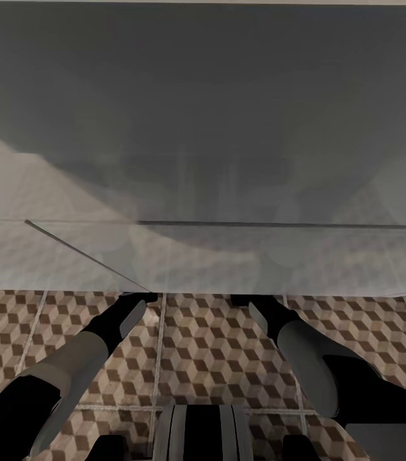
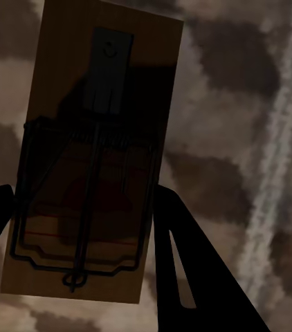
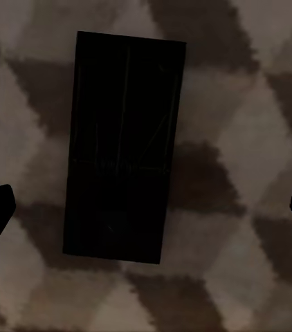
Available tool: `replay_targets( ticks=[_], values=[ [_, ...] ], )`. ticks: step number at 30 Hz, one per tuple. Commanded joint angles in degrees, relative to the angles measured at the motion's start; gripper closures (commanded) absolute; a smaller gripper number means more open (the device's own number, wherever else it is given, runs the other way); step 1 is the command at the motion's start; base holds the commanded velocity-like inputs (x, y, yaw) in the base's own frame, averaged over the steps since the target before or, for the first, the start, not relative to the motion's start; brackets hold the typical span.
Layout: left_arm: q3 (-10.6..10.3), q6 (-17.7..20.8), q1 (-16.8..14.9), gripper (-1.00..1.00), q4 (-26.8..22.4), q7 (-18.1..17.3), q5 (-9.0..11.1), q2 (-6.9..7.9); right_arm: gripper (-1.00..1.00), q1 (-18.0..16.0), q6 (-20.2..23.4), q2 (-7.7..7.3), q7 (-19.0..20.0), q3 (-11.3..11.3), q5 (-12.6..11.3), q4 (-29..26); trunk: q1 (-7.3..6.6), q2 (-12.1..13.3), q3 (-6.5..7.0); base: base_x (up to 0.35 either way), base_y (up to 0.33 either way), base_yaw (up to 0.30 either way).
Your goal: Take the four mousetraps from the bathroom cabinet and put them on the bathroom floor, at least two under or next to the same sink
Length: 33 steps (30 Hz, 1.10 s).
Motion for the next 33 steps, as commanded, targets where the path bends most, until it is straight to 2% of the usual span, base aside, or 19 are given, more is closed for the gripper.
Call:
replay_targets(
  ticks=[1,24,33],
  values=[
    [-0.48,0.16,-0.03,1.0,-0.11,0.5,0.52,0.1,-1.0,0.0,0.34,0.09,-0.04,-0.48,0.6,-0.12,-0.01,-0.01,-0.03,0.0,0.0,0.0],
    [-0.01,0.07,-0.03,1.0,-0.11,0.42,0.46,0.34,-1.0,0.01,0.24,0.15,-0.07,-0.41,0.6,-0.1,-0.01,-0.01,-0.03,0.0,0.0,0.0],
    [1.74,0.07,-0.03,1.0,-0.11,0.09,0.46,0.35,-1.0,0.01,0.24,0.15,-0.06,-0.43,0.6,-0.12,-0.01,-0.01,-0.03,0.0,0.0,0.0]
  ],
)
